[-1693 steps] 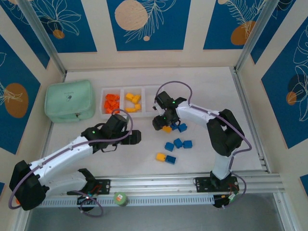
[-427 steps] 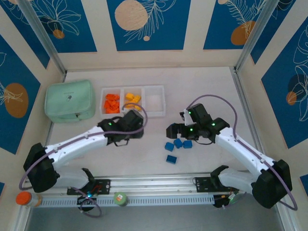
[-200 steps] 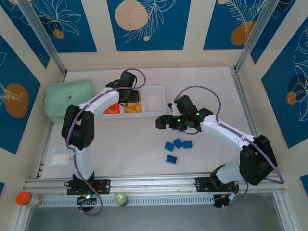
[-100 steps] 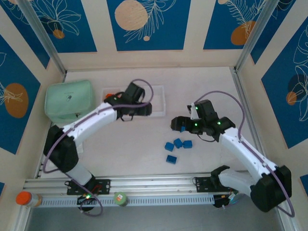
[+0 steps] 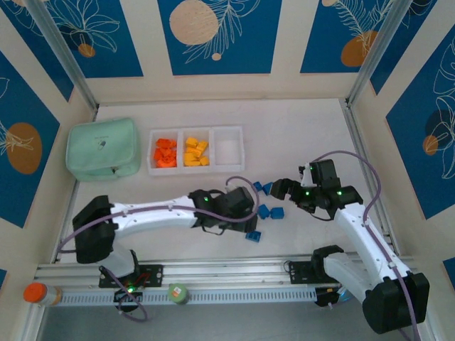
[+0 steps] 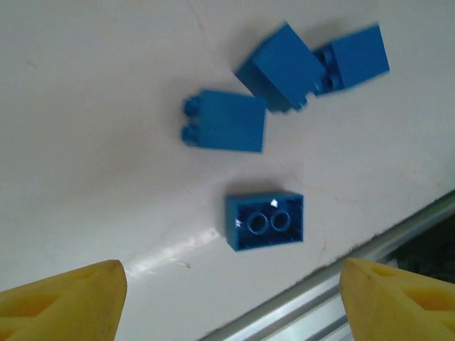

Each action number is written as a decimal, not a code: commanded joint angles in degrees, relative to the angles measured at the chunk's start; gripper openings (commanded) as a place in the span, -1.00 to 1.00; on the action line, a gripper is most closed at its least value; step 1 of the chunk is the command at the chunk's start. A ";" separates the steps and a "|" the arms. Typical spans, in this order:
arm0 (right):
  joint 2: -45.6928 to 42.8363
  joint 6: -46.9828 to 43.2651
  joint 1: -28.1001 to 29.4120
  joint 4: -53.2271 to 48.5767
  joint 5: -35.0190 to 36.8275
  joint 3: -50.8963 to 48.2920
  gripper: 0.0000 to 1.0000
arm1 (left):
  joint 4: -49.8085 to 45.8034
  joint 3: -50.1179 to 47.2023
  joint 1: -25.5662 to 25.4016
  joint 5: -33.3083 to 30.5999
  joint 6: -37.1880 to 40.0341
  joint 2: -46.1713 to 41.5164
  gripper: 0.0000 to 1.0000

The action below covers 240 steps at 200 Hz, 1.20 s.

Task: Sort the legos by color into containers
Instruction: Pick up the lego from the middle-left of the table.

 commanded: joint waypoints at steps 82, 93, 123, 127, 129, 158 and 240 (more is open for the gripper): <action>2.32 -1.25 -6.83 4.98 -8.64 -3.86 0.98 | -2.77 11.67 -3.67 1.72 -1.63 18.42 0.76; 2.49 -1.21 -7.14 5.34 -9.05 -4.10 0.99 | -3.03 12.64 -3.68 1.88 -1.16 19.71 0.76; 2.60 -1.33 -7.68 6.03 -9.85 -4.69 0.98 | -5.96 14.82 -3.75 0.93 -0.78 22.74 0.72; 2.59 -1.31 -7.76 6.10 -9.87 -4.70 0.98 | -6.13 14.89 -3.81 0.92 -0.63 22.99 0.72; 2.68 -1.32 -7.77 6.14 -9.87 -4.71 0.98 | -6.15 14.92 -3.81 0.92 -0.61 23.09 0.72; 3.29 -1.59 -7.86 6.54 -10.48 -4.80 0.98 | -7.42 15.96 -3.68 -0.08 0.18 24.02 0.60; 4.42 -2.45 -7.77 6.27 -11.28 -3.97 0.98 | -7.92 16.33 -3.60 -1.02 1.09 23.67 0.04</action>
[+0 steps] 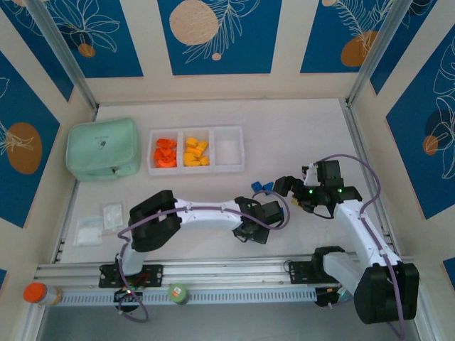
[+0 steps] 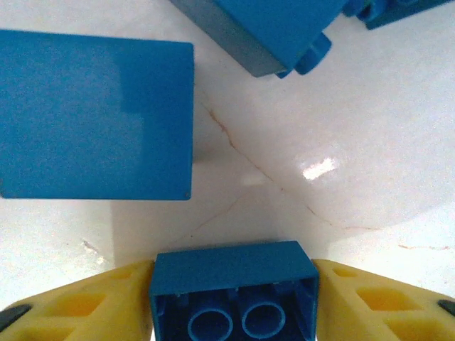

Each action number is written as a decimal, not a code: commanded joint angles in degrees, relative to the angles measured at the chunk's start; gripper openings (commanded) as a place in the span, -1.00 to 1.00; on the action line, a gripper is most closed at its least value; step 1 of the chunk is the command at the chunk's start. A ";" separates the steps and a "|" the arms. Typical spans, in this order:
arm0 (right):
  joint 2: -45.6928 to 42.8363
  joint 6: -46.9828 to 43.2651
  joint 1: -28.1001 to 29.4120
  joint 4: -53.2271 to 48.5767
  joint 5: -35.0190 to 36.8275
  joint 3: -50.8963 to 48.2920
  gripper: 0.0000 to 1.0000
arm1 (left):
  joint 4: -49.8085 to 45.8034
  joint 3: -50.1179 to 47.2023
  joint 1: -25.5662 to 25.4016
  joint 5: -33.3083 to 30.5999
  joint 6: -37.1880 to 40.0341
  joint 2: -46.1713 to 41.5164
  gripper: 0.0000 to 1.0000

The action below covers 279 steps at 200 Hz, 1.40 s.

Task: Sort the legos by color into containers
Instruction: Pick up the lego from the middle-left of the table, then place the lego in the container.

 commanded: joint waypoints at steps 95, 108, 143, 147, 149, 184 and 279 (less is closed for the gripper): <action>0.64 0.48 4.77 -1.83 -2.39 4.68 0.98 | -7.79 -2.08 4.40 -9.11 8.19 -18.09 -0.11; 1.03 1.14 7.10 -1.51 -0.72 5.61 0.98 | -8.74 -2.02 7.71 -11.18 10.77 -20.46 -0.12; 3.23 2.60 11.24 0.43 2.27 6.82 0.98 | -7.51 0.63 19.20 -10.85 18.29 -20.86 -0.12; 3.56 2.78 11.58 0.99 2.17 6.82 0.98 | -7.13 1.05 20.35 -10.97 18.94 -20.41 -0.11; 3.71 2.94 11.70 1.20 2.18 6.81 0.98 | -6.99 1.35 20.92 -11.08 19.21 -20.19 -0.11; 7.77 3.45 14.41 2.36 3.70 8.84 0.98 | -4.66 9.39 28.37 -10.30 24.73 -12.81 -0.11; 13.24 1.69 18.02 2.12 8.82 14.10 0.98 | -5.88 31.68 37.00 -5.55 28.80 10.08 0.08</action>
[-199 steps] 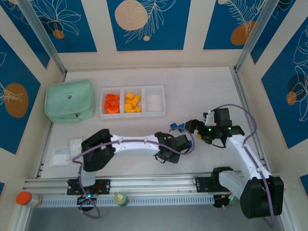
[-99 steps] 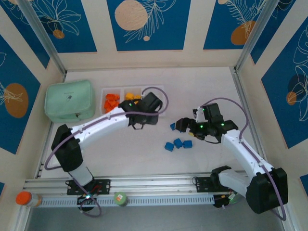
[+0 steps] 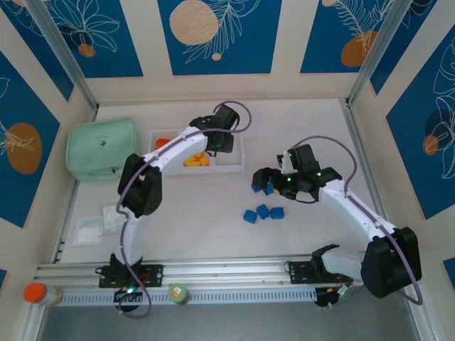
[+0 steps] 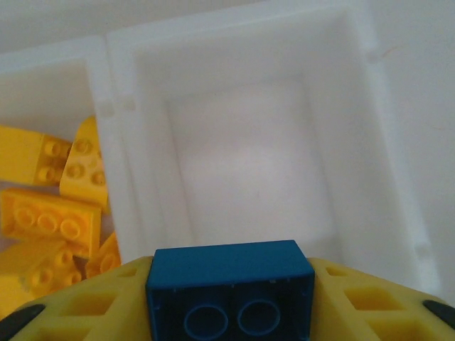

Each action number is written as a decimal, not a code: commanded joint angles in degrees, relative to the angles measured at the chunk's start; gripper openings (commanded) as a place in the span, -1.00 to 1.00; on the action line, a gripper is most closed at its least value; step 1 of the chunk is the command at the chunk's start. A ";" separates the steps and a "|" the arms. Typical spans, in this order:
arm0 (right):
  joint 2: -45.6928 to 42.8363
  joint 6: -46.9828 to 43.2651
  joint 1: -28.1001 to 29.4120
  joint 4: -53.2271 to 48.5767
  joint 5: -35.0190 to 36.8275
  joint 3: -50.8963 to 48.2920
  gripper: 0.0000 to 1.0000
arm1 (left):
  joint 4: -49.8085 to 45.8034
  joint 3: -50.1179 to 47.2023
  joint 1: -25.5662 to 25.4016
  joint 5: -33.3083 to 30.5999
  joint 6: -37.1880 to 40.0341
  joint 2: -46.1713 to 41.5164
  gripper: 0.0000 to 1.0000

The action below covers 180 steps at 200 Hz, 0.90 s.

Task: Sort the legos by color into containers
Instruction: Place the lego in the container, then pick up the lego from the bottom-center of the table.

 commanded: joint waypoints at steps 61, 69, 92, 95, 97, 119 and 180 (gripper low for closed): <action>4.32 -4.75 6.34 -3.92 6.97 5.35 0.98 | -2.50 8.42 0.76 3.16 2.79 1.70 0.33; 4.63 -5.14 7.08 -4.49 7.74 5.57 0.98 | -2.99 8.11 0.79 3.72 2.71 0.42 0.33; 5.60 -6.75 9.65 -6.15 9.38 6.16 0.98 | -0.64 1.61 0.48 7.73 2.15 -6.39 0.34; 5.72 -6.87 9.97 -6.35 9.72 6.24 0.98 | -0.04 0.38 0.47 8.26 2.05 -7.56 0.34; 5.75 -6.93 10.24 -6.46 9.95 6.25 0.98 | 0.31 -0.49 0.43 8.54 1.97 -8.30 0.34; 6.38 -8.03 13.03 -7.27 12.31 6.35 0.98 | 3.76 -11.01 -0.05 10.77 0.68 -17.10 0.37; 10.67 -11.43 18.98 -7.47 14.56 7.19 0.94 | 8.98 -39.23 -2.15 15.95 -3.01 -39.85 0.56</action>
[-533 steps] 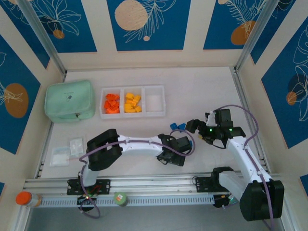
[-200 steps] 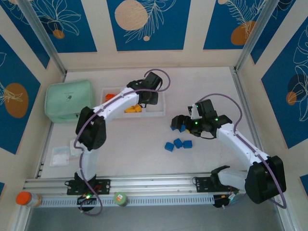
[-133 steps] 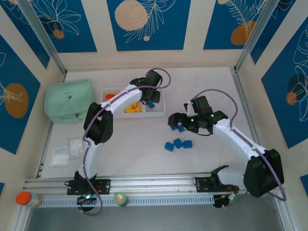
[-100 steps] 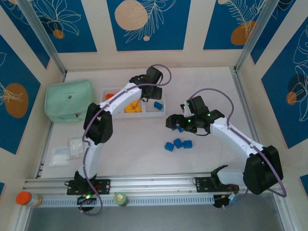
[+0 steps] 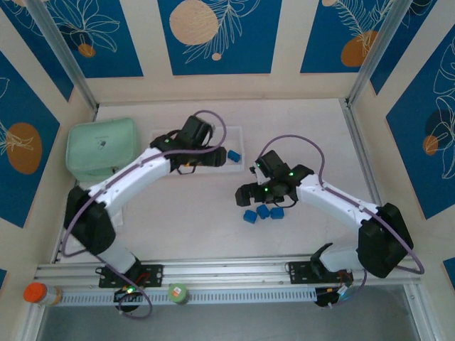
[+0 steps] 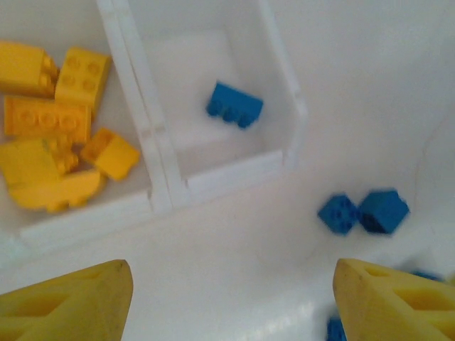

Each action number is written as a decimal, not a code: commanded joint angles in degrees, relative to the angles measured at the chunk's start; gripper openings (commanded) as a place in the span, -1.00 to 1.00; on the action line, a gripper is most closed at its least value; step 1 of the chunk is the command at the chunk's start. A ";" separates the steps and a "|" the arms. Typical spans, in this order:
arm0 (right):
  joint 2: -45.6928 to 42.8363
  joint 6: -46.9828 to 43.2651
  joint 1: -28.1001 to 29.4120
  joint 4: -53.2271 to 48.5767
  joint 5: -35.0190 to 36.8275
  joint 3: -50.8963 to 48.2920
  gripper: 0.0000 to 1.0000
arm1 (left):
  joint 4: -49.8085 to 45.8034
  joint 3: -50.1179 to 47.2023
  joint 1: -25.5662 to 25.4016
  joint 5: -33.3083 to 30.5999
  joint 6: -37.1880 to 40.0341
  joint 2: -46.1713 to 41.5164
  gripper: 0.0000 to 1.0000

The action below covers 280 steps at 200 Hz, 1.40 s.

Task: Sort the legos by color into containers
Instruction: Pick up the lego from the bottom-center of the table.

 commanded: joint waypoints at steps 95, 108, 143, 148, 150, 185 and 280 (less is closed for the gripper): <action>14.74 -5.49 8.99 -0.97 8.08 5.98 0.58 | -1.85 -27.81 -1.31 4.98 -7.63 -27.08 0.93; 15.82 -6.08 10.01 -0.89 9.75 6.80 0.59 | -1.46 -28.80 -1.31 4.95 -8.26 -27.84 0.97; 19.01 -6.86 12.22 -3.56 12.45 8.22 0.52 | -2.10 -29.81 -1.29 4.03 -9.14 -29.26 0.99; 18.98 -6.72 12.87 -3.98 13.08 8.11 0.52 | -2.15 -29.84 -1.33 3.96 -9.21 -29.44 0.99; 18.94 -6.58 13.13 -4.14 13.32 8.03 0.51 | -2.15 -29.90 -1.33 3.92 -9.21 -29.50 0.99; 16.03 -4.25 15.42 -6.97 16.15 6.02 0.43 | -3.28 -30.11 -1.25 1.91 -9.16 -30.98 0.99; 14.94 2.05 20.17 -9.41 18.72 1.42 0.25 | -6.13 -30.38 -1.24 0.44 -9.13 -33.84 0.99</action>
